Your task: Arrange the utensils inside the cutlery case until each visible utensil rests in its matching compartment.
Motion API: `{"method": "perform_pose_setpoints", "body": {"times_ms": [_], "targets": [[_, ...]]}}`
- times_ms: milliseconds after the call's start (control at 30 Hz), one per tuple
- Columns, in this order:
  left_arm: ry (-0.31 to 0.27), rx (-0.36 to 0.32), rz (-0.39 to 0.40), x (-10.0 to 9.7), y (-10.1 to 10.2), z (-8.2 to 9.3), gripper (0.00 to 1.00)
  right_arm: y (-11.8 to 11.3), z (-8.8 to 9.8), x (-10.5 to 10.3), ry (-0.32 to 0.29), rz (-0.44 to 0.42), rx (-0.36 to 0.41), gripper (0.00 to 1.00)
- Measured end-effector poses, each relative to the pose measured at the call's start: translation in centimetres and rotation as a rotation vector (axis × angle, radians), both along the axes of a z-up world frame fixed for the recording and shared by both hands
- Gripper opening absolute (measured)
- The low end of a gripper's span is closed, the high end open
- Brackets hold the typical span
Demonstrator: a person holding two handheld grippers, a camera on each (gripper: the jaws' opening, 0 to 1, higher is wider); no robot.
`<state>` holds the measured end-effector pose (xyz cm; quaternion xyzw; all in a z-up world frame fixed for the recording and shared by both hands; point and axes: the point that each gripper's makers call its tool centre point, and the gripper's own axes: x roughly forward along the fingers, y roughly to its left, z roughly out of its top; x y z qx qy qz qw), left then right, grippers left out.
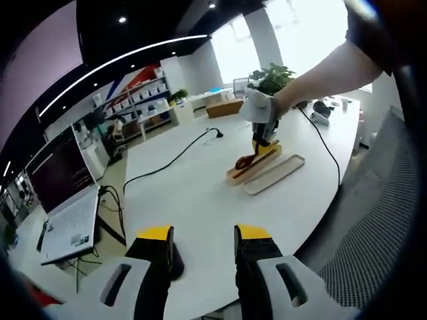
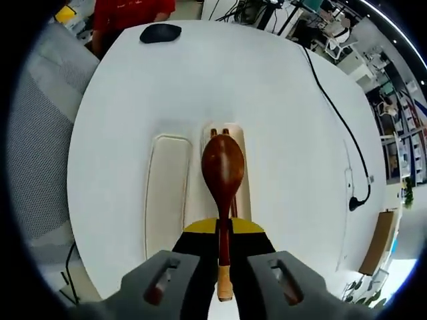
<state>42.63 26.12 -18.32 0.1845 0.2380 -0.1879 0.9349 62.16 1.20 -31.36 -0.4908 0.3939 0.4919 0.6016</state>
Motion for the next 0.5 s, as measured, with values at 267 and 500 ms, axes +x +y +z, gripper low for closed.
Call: {"method": "perform_pose_setpoints", "body": {"times_ms": [267,500], "targets": [[0.021,-0.003,0.01,-0.1,0.3,-0.5,0.37,0.5,-0.8,0.6,0.01,0.006,-0.006,0.01],[0.039,-0.006,0.005,-0.4,-0.2,-0.4,0.35,0.9,-1.8,0.7,0.032,0.004,-0.013,0.01]]}}
